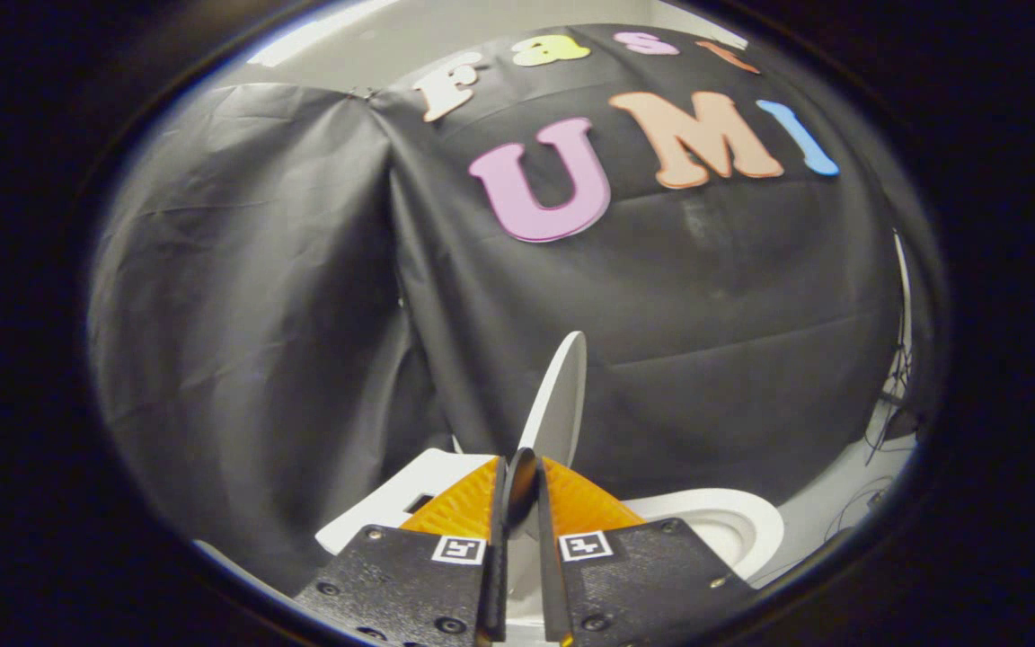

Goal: Open the toilet lid.

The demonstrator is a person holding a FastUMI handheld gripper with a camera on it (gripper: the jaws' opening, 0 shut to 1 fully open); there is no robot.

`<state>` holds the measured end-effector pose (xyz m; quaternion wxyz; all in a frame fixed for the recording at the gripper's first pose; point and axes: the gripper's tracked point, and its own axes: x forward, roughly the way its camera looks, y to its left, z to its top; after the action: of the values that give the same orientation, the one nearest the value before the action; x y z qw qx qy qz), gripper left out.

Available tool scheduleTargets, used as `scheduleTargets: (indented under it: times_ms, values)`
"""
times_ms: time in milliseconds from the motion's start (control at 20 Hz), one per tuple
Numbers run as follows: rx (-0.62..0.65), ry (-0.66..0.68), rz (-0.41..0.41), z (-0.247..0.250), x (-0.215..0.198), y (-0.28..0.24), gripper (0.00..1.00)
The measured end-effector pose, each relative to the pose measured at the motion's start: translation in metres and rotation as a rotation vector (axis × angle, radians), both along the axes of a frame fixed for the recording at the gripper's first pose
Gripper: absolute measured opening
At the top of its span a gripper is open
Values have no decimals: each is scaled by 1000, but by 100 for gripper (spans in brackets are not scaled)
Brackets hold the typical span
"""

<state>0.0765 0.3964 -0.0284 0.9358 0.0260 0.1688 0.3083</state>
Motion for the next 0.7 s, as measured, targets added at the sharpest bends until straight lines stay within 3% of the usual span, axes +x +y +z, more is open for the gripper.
scheduleTargets:
  times_ms: [450,700]
  values:
    - [-82,-18,201,-10,-26,103,17]
    - [-40,16,283,-19,-43,141,18]
